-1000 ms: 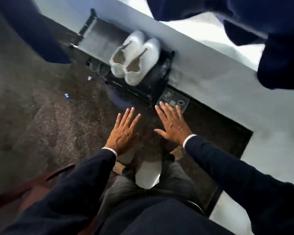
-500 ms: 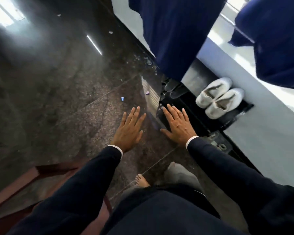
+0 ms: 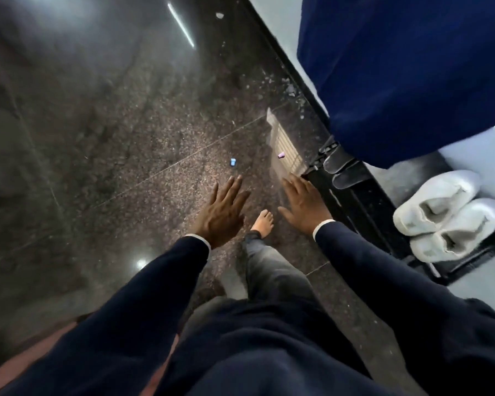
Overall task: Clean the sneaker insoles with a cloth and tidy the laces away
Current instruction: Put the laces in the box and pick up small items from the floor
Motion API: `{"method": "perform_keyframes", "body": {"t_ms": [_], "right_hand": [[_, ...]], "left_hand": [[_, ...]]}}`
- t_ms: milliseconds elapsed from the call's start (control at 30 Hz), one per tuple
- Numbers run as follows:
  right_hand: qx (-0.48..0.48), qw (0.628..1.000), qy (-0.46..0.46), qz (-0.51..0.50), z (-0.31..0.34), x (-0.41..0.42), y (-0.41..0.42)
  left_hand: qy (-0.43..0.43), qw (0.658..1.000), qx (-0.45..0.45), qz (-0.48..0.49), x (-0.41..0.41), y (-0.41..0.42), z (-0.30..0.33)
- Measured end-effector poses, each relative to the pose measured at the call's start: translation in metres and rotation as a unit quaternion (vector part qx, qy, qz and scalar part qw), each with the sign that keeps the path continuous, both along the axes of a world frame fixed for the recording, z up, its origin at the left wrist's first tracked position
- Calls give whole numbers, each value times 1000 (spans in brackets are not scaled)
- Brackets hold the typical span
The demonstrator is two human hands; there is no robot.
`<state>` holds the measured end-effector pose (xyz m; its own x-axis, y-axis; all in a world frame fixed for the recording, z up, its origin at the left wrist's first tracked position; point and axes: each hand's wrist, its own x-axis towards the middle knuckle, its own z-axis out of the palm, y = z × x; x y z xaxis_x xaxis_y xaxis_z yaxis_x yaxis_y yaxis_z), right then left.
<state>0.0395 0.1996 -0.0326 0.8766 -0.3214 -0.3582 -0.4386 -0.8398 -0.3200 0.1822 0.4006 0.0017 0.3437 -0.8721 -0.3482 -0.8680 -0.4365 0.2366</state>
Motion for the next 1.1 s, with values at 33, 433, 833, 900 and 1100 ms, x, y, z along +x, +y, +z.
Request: {"method": "perform_keyframes", "body": {"t_ms": [33, 433, 833, 900, 1100], "right_hand": [[10, 1000, 7, -5, -7, 15, -8], [78, 990, 76, -92, -221, 144, -98], [82, 973, 111, -188, -514, 208, -188], [76, 972, 104, -199, -546, 218, -201], [51, 972, 99, -207, -614, 236, -230]], "left_hand": [[8, 1000, 0, 8, 14, -7, -7], [97, 992, 75, 14, 166, -92, -236], [162, 980, 62, 99, 261, -156, -560], [169, 976, 74, 114, 271, -161, -595], [130, 978, 77, 144, 287, -179, -661]]}}
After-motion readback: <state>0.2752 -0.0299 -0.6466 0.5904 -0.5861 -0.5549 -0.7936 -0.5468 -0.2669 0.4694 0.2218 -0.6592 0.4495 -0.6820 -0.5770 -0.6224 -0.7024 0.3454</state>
